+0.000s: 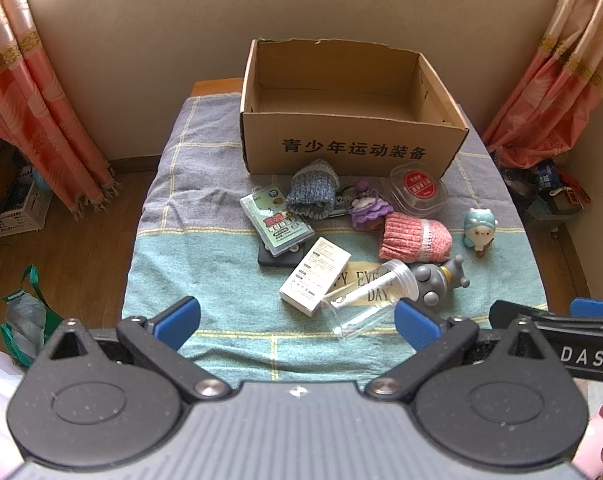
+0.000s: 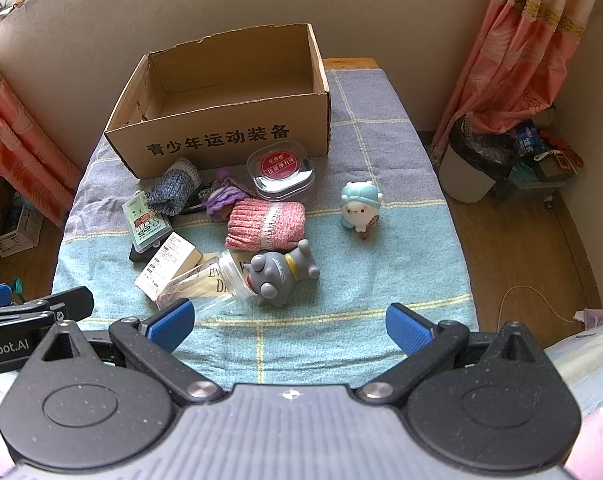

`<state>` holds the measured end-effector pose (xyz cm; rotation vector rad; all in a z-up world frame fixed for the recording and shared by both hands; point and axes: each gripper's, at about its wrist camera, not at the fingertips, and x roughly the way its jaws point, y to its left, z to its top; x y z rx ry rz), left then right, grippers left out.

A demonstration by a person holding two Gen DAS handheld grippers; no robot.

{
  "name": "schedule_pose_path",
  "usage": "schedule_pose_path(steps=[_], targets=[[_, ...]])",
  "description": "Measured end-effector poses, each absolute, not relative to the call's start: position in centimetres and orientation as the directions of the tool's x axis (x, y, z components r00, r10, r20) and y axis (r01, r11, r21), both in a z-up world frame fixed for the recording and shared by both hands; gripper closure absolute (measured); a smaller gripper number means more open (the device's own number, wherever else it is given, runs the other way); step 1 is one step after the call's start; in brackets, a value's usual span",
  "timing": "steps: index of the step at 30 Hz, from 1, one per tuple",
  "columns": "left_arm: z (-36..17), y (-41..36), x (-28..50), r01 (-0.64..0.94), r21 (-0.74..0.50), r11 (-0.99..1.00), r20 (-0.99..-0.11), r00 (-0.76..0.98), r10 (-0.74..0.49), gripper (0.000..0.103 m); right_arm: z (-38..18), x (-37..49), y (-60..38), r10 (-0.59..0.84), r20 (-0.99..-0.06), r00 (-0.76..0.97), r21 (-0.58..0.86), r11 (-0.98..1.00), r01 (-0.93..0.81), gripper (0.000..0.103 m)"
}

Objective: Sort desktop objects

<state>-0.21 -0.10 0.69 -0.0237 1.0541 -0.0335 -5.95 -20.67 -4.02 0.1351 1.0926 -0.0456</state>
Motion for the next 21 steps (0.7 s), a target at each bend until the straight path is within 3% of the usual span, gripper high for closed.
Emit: schedule_pose_path(steps=[21], targets=[[0.3, 0.1, -0.2, 0.104, -0.084, 0.991, -0.833, 0.539, -0.128, 0.001, -4.3, -5.5, -22.0, 0.075, -0.872, 0.484, 0.127, 0.989, 0.075, 0.0]])
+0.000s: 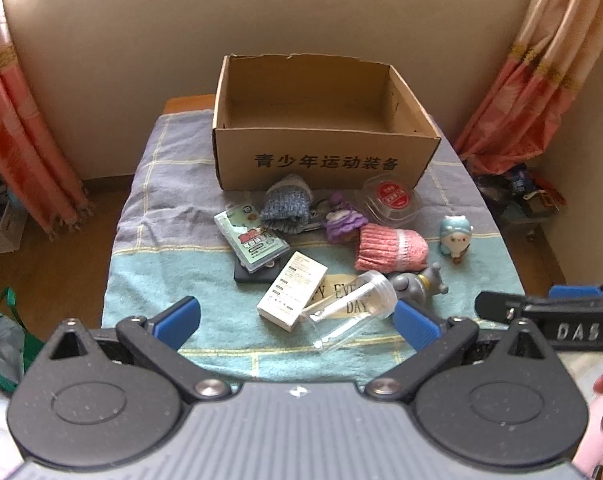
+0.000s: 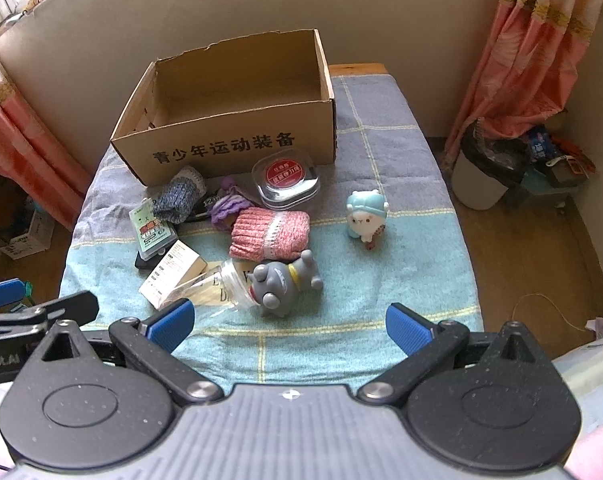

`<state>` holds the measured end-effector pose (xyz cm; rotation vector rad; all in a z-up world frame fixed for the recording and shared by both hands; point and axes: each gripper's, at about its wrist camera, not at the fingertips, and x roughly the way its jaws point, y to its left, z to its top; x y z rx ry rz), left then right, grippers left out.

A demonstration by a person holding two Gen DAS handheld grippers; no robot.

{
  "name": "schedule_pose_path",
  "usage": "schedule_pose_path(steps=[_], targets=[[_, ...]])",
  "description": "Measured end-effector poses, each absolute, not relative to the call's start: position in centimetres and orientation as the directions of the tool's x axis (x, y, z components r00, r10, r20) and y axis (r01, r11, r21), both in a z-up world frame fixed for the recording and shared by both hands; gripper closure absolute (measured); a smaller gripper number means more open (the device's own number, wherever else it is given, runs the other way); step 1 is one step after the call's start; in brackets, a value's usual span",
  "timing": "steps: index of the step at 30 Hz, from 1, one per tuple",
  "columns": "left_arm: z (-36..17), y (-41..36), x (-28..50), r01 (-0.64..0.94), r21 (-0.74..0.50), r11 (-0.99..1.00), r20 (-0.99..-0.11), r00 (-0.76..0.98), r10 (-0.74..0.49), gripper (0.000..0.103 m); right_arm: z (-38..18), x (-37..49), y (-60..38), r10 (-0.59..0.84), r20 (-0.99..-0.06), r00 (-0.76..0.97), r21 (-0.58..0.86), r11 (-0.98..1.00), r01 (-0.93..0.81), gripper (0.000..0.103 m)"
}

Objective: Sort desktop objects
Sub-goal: 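Move both tools toward the white box and grey toy figure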

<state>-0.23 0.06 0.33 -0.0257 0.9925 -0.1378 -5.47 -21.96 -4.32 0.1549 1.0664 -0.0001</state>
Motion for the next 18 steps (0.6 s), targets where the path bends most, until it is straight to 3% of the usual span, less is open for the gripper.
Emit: schedule_pose_path(steps=[11, 18], targets=[[-1.5, 0.6, 0.1, 0.185, -0.022, 0.983, -0.808, 0.575, -0.126, 0.001, -5.8, -5.1, -24.3, 0.156, -0.828, 0.539, 0.165, 0.986, -0.032, 0.0], [-2.8, 0.6, 0.1, 0.259, 0.041, 0.965, -0.815, 0.568, -0.118, 0.001, -8.2, -4.7, -23.8, 0.189, -0.813, 0.551, 0.119, 0.98, -0.16, 0.0]])
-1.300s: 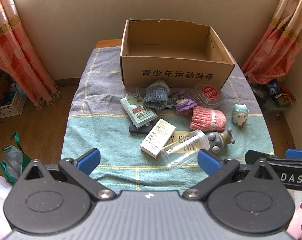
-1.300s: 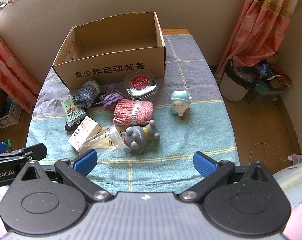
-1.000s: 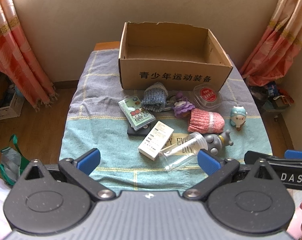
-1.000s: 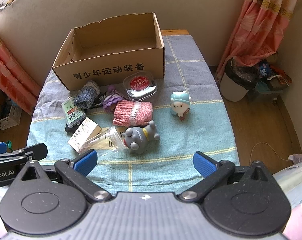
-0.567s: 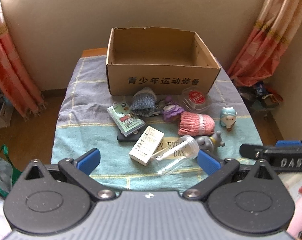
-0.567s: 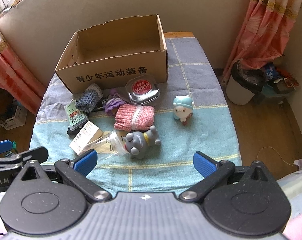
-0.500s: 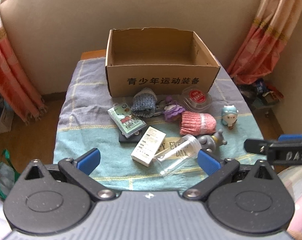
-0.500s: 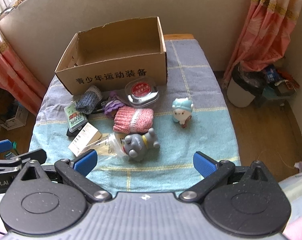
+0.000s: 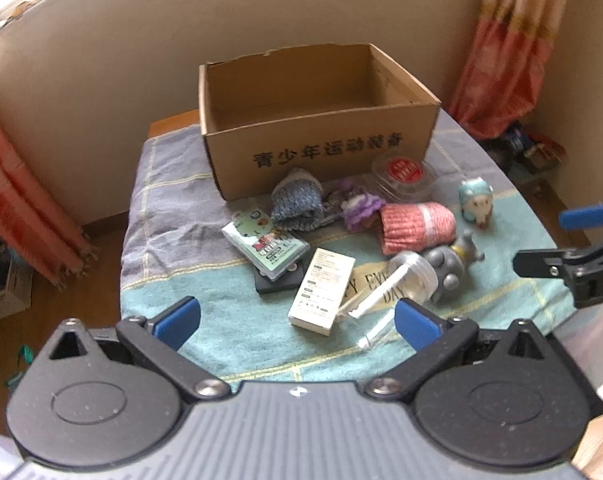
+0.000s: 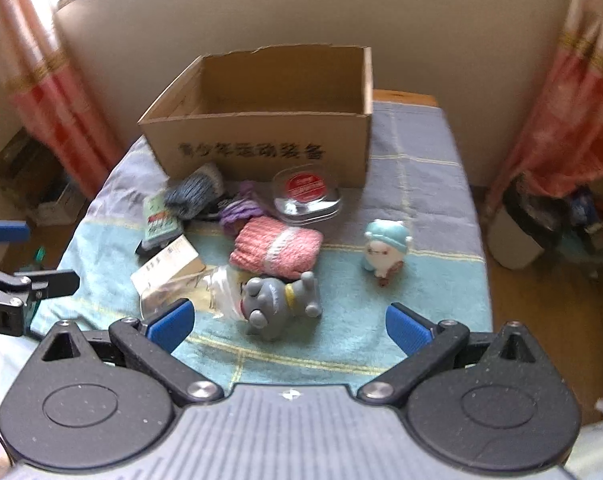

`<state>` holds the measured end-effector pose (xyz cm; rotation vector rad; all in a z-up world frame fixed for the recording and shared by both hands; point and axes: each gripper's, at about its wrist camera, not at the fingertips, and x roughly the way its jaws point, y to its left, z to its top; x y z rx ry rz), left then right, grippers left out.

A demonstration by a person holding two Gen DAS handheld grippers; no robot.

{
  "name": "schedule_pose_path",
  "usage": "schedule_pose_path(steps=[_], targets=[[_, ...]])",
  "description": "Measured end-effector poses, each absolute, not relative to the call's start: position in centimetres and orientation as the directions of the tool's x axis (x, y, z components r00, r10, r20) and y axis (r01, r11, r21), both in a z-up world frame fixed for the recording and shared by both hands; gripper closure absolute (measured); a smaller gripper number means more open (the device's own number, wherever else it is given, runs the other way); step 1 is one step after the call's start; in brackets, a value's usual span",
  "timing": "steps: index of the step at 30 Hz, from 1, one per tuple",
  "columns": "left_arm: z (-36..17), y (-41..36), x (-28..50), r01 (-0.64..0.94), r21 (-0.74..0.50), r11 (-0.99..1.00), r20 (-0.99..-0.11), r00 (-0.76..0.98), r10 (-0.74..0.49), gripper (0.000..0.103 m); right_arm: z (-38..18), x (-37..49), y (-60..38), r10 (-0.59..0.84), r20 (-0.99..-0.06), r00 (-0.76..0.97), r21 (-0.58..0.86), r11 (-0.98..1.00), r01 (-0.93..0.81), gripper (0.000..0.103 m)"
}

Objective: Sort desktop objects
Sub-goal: 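Move both tools toward the white box and grey toy figure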

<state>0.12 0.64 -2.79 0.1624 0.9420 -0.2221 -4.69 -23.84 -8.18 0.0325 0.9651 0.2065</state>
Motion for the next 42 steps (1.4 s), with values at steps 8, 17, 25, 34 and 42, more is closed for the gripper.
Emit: schedule_pose_path(steps=[8, 17, 25, 34, 42], targets=[[-3.9, 1.3, 1.0, 0.273, -0.015, 0.962, -0.816, 0.552, -0.169, 0.001, -11.4, -2.9, -23.7, 0.23, -0.829, 0.509, 0.13, 0.966, -0.225, 0.0], [-6.9, 2.2, 2.2, 0.308, 0.074, 0.949, -0.845, 0.525, -0.104, 0.001, -13.5, -1.9, -23.2, 0.233, -0.863, 0.448, 0.113, 0.954, -0.278, 0.0], [-11.0, 1.4, 2.8, 0.365, 0.114, 0.924, -0.868, 0.489, -0.086, 0.001, -14.6, -1.1, -23.3, 0.239, -0.873, 0.425, 0.13, 0.954, -0.27, 0.0], [-13.2, -0.7, 4.0, 0.459, 0.203, 0.865, -0.833, 0.545, -0.094, 0.003, -15.5, -0.6, -23.2, 0.241, -0.885, 0.399, 0.136, 0.952, -0.272, 0.0], [-13.4, 0.6, 4.6, 0.444, 0.231, 0.866, -0.814, 0.576, -0.078, 0.004, -15.3, -0.2, -23.2, 0.253, -0.881, 0.399, 0.145, 0.949, -0.281, 0.0]])
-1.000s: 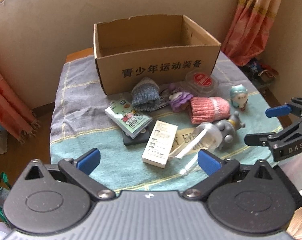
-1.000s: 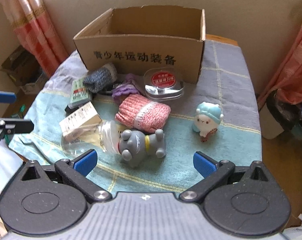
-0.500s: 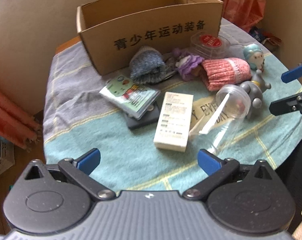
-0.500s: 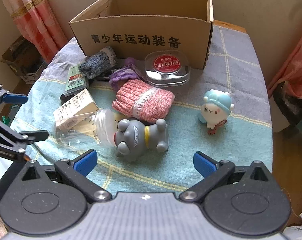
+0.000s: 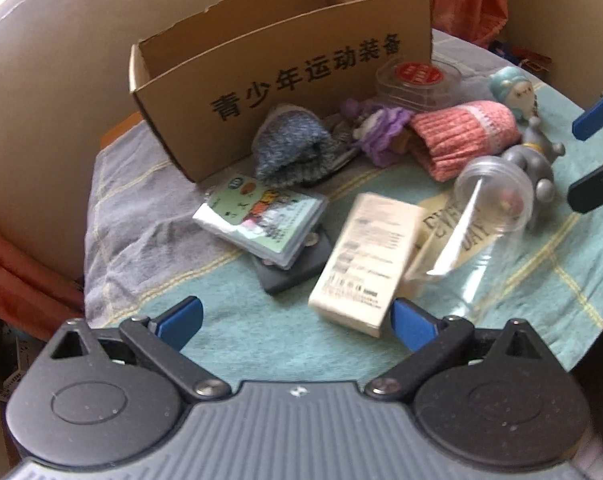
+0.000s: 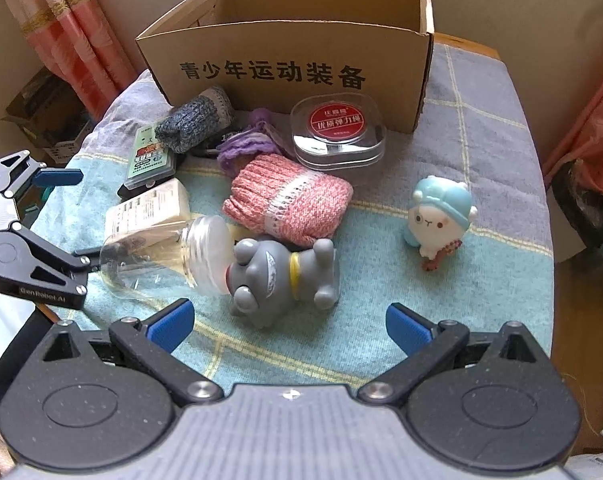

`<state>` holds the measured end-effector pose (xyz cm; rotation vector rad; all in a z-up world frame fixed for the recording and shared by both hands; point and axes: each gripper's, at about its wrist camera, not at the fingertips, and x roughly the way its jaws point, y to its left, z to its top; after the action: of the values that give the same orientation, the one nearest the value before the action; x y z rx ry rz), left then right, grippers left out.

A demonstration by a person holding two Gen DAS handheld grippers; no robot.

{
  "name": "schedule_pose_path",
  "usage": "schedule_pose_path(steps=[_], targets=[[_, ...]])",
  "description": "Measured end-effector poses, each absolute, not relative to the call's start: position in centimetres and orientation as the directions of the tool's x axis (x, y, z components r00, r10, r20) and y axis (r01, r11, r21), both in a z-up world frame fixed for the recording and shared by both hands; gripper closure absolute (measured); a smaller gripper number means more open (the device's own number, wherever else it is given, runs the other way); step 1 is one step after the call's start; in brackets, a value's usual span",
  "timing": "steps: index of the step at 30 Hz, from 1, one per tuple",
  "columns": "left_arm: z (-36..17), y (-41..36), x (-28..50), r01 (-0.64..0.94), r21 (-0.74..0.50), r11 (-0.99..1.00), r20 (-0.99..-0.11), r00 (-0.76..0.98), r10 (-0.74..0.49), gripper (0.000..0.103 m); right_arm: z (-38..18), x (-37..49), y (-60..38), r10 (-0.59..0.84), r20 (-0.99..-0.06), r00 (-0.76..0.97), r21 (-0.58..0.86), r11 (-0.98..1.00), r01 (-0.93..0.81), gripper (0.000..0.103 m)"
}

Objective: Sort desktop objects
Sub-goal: 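Move both tools toward the white box and grey toy figure, then grasp the white medicine box with left tool while right tool grasps grey toy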

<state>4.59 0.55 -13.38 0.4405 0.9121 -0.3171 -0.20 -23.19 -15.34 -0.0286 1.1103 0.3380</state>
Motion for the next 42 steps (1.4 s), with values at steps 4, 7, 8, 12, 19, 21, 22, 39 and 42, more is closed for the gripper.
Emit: schedule_pose_path(steps=[4, 7, 8, 12, 19, 21, 22, 39, 42], targets=[[-13.3, 0.3, 4.0, 0.481, 0.244, 0.842, -0.788, 0.604, -0.117, 0.004, -15.5, -0.1, -23.1, 0.256, -0.881, 0.398, 0.138, 0.944, -0.301, 0.0], [-13.6, -1.0, 3.5, 0.552, 0.292, 0.781, -0.775, 0.616, -0.145, 0.008, -15.8, -0.1, -22.8, 0.256, -0.886, 0.386, 0.129, 0.936, -0.326, 0.0], [-13.7, -1.3, 3.5, 0.572, 0.305, 0.762, -0.773, 0.616, -0.153, 0.011, -15.9, -0.1, -22.6, 0.253, -0.888, 0.385, 0.119, 0.933, -0.339, 0.0], [-14.1, -1.4, 3.8, 0.64, 0.253, 0.726, -0.804, 0.556, -0.21, 0.03, -16.0, -0.2, -22.5, 0.249, -0.891, 0.379, 0.106, 0.927, -0.36, 0.0], [-13.8, 0.6, 5.0, 0.637, 0.069, 0.767, -0.816, 0.478, -0.324, 0.039, -16.1, -0.1, -22.7, 0.263, -0.889, 0.376, 0.122, 0.925, -0.36, 0.0], [-13.6, 1.0, 5.1, 0.629, 0.049, 0.776, -0.81, 0.48, -0.338, 0.039, -16.1, -0.2, -22.7, 0.272, -0.887, 0.374, 0.124, 0.919, -0.374, 0.0], [-13.6, 1.0, 5.1, 0.63, 0.049, 0.775, -0.806, 0.483, -0.342, 0.039, -16.1, -0.1, -22.6, 0.273, -0.886, 0.374, 0.122, 0.917, -0.38, 0.0], [-14.3, 0.8, 5.9, 0.658, 0.01, 0.753, -0.819, 0.438, -0.372, 0.062, -16.4, 0.1, -21.2, 0.246, -0.88, 0.407, 0.039, 0.89, -0.454, 0.0], [-14.5, 0.8, 6.4, 0.65, -0.013, 0.76, -0.819, 0.429, -0.381, 0.062, -16.6, 0.1, -20.4, 0.226, -0.874, 0.43, -0.006, 0.88, -0.475, 0.0]])
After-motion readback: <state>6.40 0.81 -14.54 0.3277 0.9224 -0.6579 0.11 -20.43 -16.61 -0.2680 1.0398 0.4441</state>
